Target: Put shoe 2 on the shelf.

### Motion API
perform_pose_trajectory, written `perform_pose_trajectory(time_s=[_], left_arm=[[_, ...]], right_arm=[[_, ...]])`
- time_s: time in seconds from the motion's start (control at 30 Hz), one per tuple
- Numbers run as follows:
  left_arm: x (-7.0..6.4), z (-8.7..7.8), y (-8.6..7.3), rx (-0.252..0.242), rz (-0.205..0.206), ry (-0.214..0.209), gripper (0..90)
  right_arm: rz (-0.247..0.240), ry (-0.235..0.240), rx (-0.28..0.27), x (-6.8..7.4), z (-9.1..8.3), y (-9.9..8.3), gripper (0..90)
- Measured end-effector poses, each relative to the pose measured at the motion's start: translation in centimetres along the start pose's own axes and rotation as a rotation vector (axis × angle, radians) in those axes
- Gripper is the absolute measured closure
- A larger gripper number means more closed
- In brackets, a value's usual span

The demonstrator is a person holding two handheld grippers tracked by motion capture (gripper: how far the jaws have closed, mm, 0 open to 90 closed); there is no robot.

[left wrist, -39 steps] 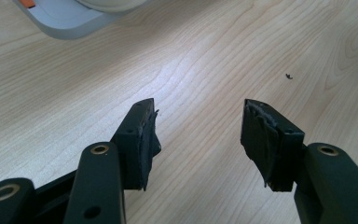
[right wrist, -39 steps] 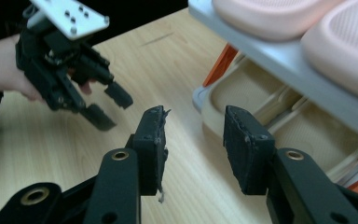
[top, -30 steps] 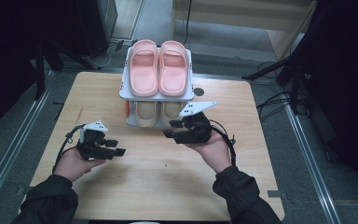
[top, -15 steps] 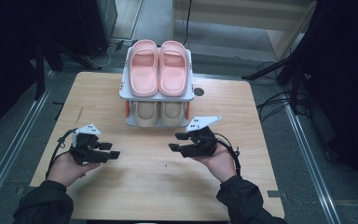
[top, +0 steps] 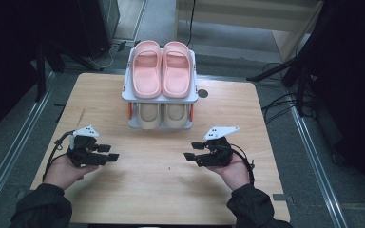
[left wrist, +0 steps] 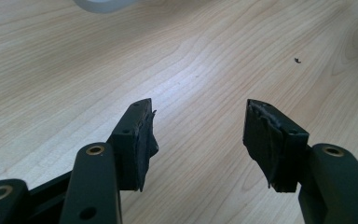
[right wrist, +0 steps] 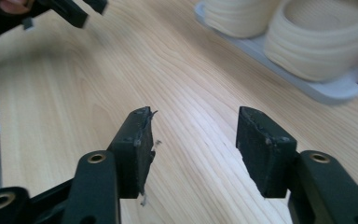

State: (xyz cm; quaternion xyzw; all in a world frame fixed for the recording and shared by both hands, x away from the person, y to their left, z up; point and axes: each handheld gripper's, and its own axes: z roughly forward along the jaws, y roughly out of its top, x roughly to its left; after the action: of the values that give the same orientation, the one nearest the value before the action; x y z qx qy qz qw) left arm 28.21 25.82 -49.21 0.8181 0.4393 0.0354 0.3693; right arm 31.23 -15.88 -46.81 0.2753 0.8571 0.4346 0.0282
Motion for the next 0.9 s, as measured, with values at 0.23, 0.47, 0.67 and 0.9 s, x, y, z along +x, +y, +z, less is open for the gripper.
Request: perform_pose_trajectory(time_s=[0.23, 0.47, 0.67, 0.9], left_arm=[[0.8, -0.2, 0.0, -0.005, -0.017, 0.011, 40.4], [1.0, 0.2, 0.3, 0.007, -0.017, 0.008, 38.9], [0.9, 0.4, 0.6, 0.008, -0.012, 0.002, 38.7], [0.9, 0.5, 0.7, 0.011, -0.013, 0.001, 38.4]], right_arm=[[0.028, -0.063, 0.036, -1.5, -0.3, -0.7, 42.4], [0.062, -0.091, 0.029, -2.3, -0.7, -1.1, 40.2], [0.060, -0.088, 0.045, -1.9, -0.5, -1.3, 40.1], [0.052, -0.082, 0.051, -1.8, -0.3, -1.3, 39.6]])
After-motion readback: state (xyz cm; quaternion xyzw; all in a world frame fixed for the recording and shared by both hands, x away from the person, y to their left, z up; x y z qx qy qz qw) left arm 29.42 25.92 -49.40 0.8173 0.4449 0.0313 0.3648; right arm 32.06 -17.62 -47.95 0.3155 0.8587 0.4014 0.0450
